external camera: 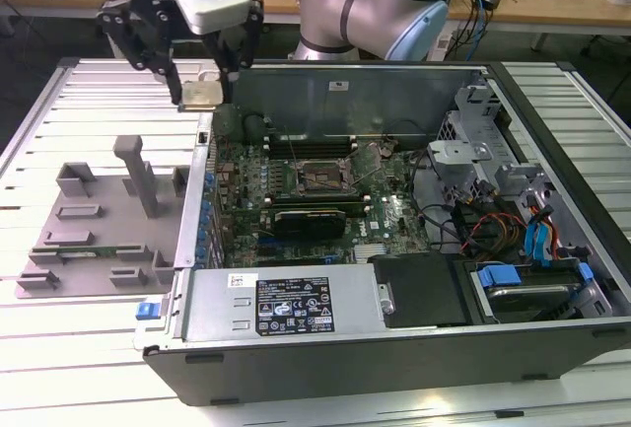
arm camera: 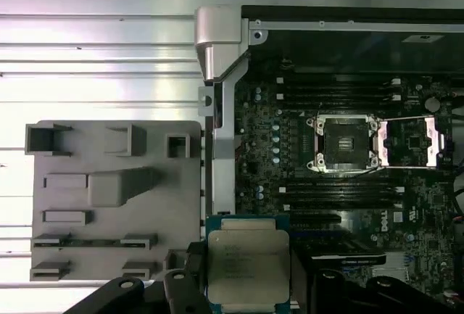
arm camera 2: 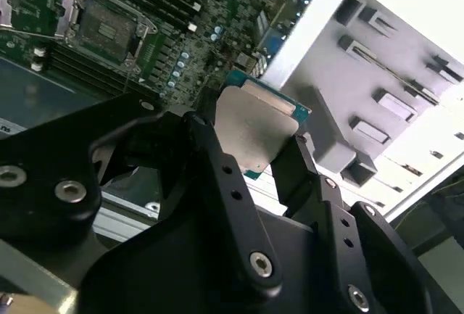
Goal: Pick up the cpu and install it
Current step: 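Pick up the cpu and move it towards the insertion slot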
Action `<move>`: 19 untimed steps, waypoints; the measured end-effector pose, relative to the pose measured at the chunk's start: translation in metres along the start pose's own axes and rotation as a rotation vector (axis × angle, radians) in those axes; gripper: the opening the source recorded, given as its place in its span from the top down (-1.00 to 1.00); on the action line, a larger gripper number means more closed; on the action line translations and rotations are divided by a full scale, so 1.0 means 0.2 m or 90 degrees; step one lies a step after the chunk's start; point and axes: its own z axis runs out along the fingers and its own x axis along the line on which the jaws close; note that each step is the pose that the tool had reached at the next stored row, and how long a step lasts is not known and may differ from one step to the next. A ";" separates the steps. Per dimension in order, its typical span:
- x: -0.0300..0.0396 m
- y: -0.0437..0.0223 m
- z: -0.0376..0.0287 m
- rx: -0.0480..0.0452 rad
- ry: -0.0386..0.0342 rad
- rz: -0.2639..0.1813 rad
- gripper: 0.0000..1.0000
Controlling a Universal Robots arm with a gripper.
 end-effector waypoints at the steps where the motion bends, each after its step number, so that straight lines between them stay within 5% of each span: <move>1: -0.034 0.000 0.001 0.0000 0.0000 0.000 -0.09; 13: -0.303 0.000 0.007 0.0000 0.0000 0.000 -0.09; 15: -0.379 0.001 0.008 0.0000 0.0003 0.000 -0.09; 19: -0.478 0.001 0.011 0.0000 0.0009 0.000 -0.09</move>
